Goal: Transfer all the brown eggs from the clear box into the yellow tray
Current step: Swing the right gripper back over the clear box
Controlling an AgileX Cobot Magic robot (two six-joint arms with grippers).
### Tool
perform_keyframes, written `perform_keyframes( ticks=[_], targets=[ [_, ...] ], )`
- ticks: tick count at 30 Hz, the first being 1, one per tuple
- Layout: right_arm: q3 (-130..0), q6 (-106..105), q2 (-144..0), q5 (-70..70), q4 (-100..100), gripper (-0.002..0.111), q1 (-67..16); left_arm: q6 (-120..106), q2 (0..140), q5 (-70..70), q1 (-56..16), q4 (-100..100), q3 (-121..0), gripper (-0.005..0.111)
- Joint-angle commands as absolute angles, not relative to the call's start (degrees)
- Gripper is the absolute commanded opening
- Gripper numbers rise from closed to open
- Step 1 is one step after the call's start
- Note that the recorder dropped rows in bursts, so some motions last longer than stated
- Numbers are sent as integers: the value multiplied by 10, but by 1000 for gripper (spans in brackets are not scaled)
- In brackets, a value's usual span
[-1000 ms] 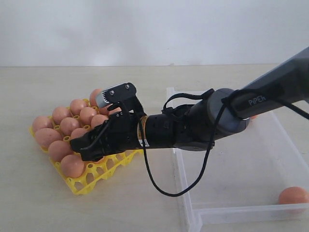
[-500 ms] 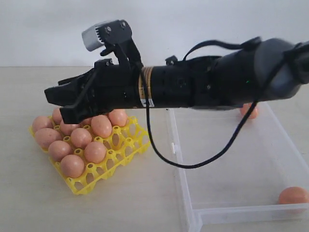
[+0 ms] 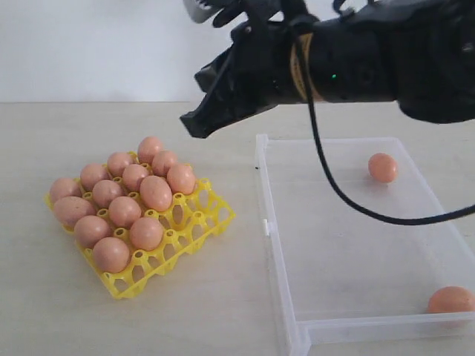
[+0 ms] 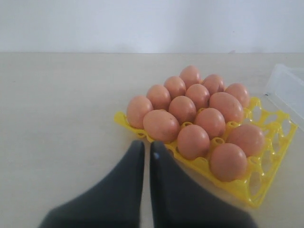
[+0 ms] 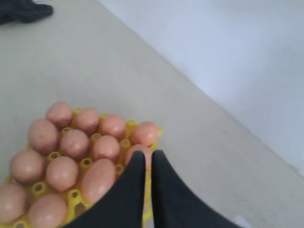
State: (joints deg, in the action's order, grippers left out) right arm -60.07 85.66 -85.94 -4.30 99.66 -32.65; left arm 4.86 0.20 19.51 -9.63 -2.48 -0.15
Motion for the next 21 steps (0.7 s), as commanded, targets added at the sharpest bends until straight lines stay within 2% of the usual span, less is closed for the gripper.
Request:
perform_keyframes(
  ticks=[1, 5, 7, 9, 11, 13, 16, 18, 21],
  targets=[
    [-549, 698, -801, 78, 999, 0, -325, 49, 0, 193, -99, -23, 0, 4],
    [-503, 466, -800, 431, 940, 0, -324, 49, 0, 193, -99, -23, 0, 4],
    [-509, 414, -823, 611, 873, 0, -293, 49, 0, 193, -99, -23, 0, 4],
    [-521, 375, -831, 636, 777, 0, -242, 49, 0, 193, -99, -23, 0, 4],
    [-548, 304, -831, 567, 623, 0, -169, 49, 0, 193, -99, -23, 0, 4],
    [-592, 117, -832, 520, 381, 0, -102, 49, 0, 193, -99, -23, 0, 4],
    [-664, -153, -840, 575, 77, 0, -39, 49, 0, 193, -99, -23, 0, 4],
    [-712, -205, -854, 656, -24, 0, -25, 49, 0, 193, -99, -23, 0, 4],
    [-765, -218, -892, 700, -31, 0, -31, 49, 0, 193, -99, -23, 0, 4]
  ],
)
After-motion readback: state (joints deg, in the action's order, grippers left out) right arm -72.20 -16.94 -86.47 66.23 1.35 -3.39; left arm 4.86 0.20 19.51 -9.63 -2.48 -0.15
